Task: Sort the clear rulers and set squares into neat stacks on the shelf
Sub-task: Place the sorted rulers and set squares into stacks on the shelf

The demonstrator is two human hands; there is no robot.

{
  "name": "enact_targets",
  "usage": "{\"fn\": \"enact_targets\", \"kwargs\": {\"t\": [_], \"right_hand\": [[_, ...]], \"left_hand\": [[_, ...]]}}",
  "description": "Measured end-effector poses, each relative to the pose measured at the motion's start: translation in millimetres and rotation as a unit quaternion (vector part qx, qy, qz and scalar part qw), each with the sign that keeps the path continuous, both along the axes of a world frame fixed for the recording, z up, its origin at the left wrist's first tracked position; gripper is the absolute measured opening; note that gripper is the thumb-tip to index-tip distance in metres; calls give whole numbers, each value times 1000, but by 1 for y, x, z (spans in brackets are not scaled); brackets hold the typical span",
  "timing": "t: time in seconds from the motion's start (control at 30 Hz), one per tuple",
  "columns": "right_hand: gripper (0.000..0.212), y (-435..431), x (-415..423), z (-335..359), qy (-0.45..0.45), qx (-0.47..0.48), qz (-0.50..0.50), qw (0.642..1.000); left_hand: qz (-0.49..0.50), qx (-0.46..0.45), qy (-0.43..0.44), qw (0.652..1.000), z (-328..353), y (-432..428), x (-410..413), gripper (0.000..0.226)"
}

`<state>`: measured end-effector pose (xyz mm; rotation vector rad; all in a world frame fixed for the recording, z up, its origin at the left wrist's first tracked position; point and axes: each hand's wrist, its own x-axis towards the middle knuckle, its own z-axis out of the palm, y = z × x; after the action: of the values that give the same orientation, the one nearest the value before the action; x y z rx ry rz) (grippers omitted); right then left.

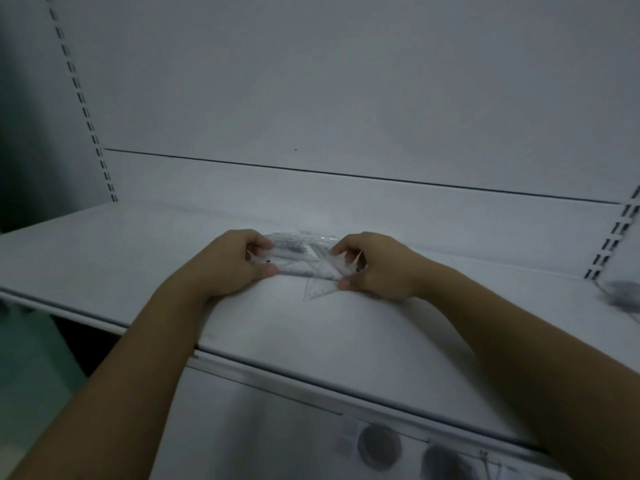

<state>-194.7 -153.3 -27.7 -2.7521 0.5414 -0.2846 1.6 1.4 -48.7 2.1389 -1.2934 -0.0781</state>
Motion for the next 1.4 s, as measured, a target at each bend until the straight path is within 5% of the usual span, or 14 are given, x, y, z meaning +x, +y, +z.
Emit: {"fn": "enact_targets", "kwargs": {"t": [0.23,0.53,1.13,1.4], "right_hand": [[31,-11,-5,3,-14,-23,-18,999],[8,-16,-48,50,-83,127,-30,988],[13,-140,-308,61,-101,59,-276,954],[11,-175,-325,24,-67,-2,-306,950]], "left_hand": [[-23,-91,13,996,1,2,-4,11],[-42,-212,153,964,17,-2,-29,21],[-211,-159,198,944,73,-162,-250,14],[-243,-111,187,945,74,-241,-318,14]]}}
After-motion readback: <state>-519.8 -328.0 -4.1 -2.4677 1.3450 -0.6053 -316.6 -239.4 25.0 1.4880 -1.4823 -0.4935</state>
